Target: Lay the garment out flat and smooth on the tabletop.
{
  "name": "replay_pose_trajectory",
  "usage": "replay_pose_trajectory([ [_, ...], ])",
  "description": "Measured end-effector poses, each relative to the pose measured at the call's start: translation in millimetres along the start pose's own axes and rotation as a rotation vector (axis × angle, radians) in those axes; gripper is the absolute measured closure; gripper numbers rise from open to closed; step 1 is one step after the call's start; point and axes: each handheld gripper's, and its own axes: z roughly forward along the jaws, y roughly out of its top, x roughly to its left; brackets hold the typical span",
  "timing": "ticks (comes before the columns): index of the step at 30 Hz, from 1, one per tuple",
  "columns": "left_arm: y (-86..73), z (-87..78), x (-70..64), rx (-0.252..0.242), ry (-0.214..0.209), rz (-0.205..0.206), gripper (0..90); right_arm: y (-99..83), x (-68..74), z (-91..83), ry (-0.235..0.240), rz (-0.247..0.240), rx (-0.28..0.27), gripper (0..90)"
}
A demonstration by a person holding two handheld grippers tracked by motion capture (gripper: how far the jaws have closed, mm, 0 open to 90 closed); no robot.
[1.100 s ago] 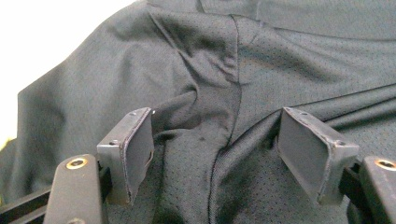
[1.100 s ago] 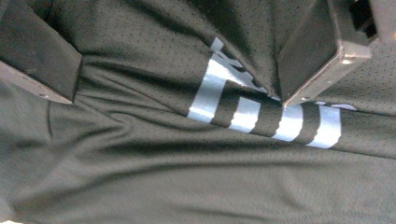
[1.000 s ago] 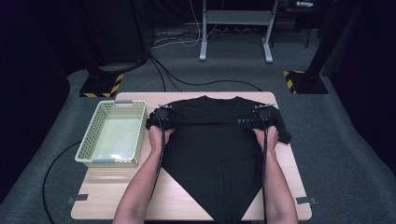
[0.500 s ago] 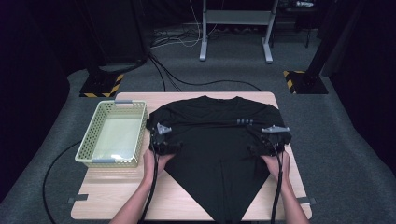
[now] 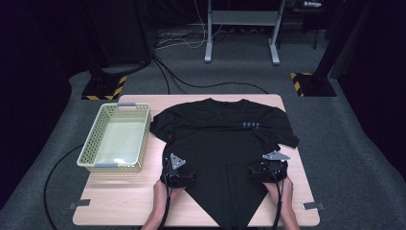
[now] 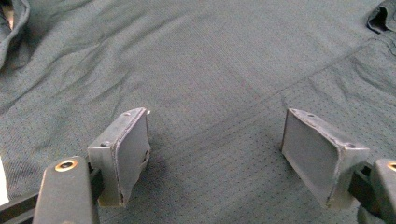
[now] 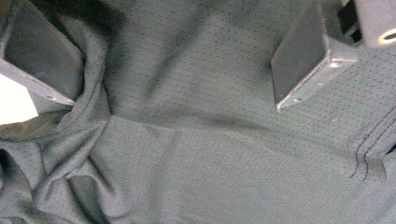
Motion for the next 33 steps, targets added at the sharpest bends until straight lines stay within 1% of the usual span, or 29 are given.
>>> replay_pose_trajectory([
  [9, 0.0, 0.2, 0.4, 0.001, -0.004, 0.014, 22.3, -0.6, 1.1, -0.9, -0.013, 0.006, -0.004, 3.3],
  [11, 0.2, 0.2, 0.6, 0.002, -0.006, 0.015, 22.3, -1.2, 0.5, -2.5, -0.015, 0.024, -0.021, 6.2],
  [12, 0.2, 0.2, 0.6, 0.003, -0.005, 0.016, 22.4, -0.9, 1.0, -3.0, -0.017, 0.028, -0.021, 6.6],
  [13, 0.2, 0.2, 0.6, 0.003, -0.005, 0.015, 22.3, 0.0, 2.4, -4.1, -0.023, 0.026, -0.024, 7.1],
  [15, 0.1, 0.2, 0.5, 0.002, -0.005, 0.016, 22.3, 3.0, 6.5, -6.4, -0.011, 0.024, -0.036, 8.4],
  [17, 0.1, 0.2, 0.5, 0.002, -0.005, 0.016, 22.3, 7.9, 14.0, -7.5, 0.004, 0.02, -0.046, 10.7],
  [18, 0.1, 0.2, 0.5, 0.002, -0.005, 0.016, 22.3, 11.3, 19.6, -7.1, 0.024, 0.015, -0.046, 13.9],
  [20, 0.1, 0.2, 0.5, 0.002, -0.005, 0.016, 22.3, 17.0, 29.0, -5.0, 0.039, 0.0, -0.045, 15.4],
  [21, 0.1, 0.2, 0.5, 0.002, -0.005, 0.016, 22.3, 17.0, 29.0, -5.0, 0.039, 0.0, -0.045, 15.4],
  [22, 0.1, 0.2, 0.5, 0.002, -0.005, 0.016, 22.3, 20.6, 34.5, -3.2, 0.057, -0.008, -0.047, 19.1],
  [23, 0.1, 0.2, 0.5, 0.002, -0.005, 0.016, 22.3, 26.9, 43.0, 1.1, 0.09, -0.018, -0.042, 24.6],
  [24, 0.1, 0.3, 0.5, 0.001, -0.005, 0.015, 22.3, 29.0, 46.3, 3.0, 0.099, -0.025, -0.04, 25.5],
  [25, 0.1, 0.3, 0.5, 0.001, -0.005, 0.015, 22.4, 29.0, 46.3, 3.0, 0.099, -0.025, -0.04, 25.5],
  [26, 0.1, 0.3, 0.5, 0.001, -0.005, 0.016, 22.4, 34.9, 56.9, 9.3, 0.135, -0.044, -0.024, 29.8],
  [27, 0.1, 0.3, 0.5, 0.001, -0.005, 0.016, 22.4, 34.9, 56.9, 9.3, 0.135, -0.044, -0.024, 29.8],
  [28, 0.1, 0.2, 0.5, 0.002, -0.005, 0.016, 22.3, 38.4, 68.6, 14.0, 0.155, -0.071, -0.014, 33.2],
  [29, 0.1, 0.2, 0.5, 0.002, -0.005, 0.016, 22.4, 38.4, 68.6, 14.0, 0.155, -0.071, -0.014, 33.2],
  [30, 0.1, 0.2, 0.5, 0.002, -0.005, 0.016, 22.4, 39.4, 73.0, 15.8, 0.154, -0.088, -0.006, 36.0],
  [31, 0.1, 0.2, 0.5, 0.002, -0.005, 0.016, 22.3, 40.8, 81.4, 21.7, 0.123, -0.126, 0.005, 41.9],
  [33, 0.1, 0.2, 0.5, 0.002, -0.005, 0.017, 22.4, 40.7, 82.7, 25.3, 0.102, -0.132, 0.014, 49.5],
])
